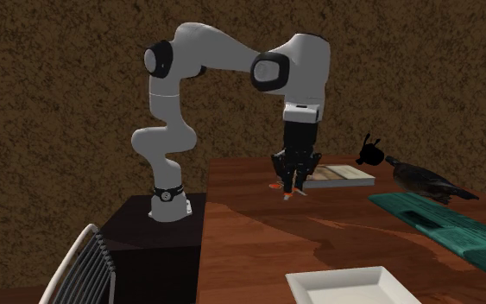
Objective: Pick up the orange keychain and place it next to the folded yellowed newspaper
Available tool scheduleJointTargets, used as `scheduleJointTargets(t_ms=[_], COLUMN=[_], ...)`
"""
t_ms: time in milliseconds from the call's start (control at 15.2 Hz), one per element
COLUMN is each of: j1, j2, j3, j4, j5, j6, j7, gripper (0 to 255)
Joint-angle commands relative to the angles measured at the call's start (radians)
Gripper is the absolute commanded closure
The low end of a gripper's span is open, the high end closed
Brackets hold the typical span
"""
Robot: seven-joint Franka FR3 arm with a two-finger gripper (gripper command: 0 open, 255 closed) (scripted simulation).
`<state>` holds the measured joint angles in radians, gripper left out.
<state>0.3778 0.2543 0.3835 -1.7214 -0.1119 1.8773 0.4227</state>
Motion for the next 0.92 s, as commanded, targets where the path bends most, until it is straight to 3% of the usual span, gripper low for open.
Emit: scheduleJointTargets(t_ms=[0, 858], j1=[0.034, 0.248], j2=[0.010, 0.122], j3=[0.018, 0.104], j4=[0.007, 0.143], j5=[-0.004, -0.052], j6=[0.000, -0.046], j7=[0.054, 0.349], gripper=[255, 255])
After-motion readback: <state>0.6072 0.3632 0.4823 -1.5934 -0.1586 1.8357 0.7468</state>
